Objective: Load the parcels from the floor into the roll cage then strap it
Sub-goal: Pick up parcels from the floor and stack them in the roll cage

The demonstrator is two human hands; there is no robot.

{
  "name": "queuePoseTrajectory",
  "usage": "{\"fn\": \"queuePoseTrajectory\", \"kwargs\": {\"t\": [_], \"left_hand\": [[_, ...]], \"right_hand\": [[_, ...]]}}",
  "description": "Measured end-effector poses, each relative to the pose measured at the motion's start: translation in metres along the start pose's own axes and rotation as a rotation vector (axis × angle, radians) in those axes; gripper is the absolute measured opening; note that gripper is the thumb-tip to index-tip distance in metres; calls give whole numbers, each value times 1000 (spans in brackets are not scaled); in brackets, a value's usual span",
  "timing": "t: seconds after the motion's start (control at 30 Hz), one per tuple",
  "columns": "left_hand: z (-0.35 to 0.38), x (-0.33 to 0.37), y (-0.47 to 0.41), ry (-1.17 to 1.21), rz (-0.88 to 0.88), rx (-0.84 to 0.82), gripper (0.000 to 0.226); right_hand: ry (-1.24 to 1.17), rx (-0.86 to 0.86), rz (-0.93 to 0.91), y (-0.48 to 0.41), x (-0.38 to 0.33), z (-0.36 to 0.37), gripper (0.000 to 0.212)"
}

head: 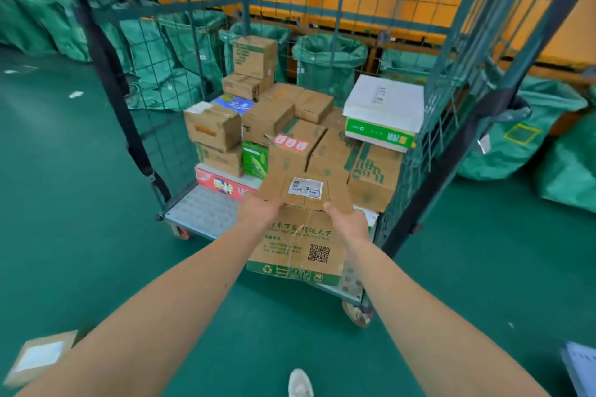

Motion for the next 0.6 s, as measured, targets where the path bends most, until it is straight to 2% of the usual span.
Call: {"fn": "queuePoseTrajectory", "kwargs": {"t": [0.27,0.47,0.6], "left_hand": [[-10,62,-99,59,38,78,54],[-9,123,-195,123,63,61,75],[-15,161,-258,67,112,67,65]], "right_hand": [[-170,-21,-21,-86,-75,65,100],[-229,-43,20,-178,-138,119,79],[-292,-38,7,-228,-176,158,78]]}}
Point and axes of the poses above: each hand's wrist, its own y-axis away from the middle knuckle, its own z-axis out of the palm, x = y × z, the point moved 7 cm from there along -y, towards the middle knuckle, and after that the axes turned 4 degrees about x, right-handed, at the moved point
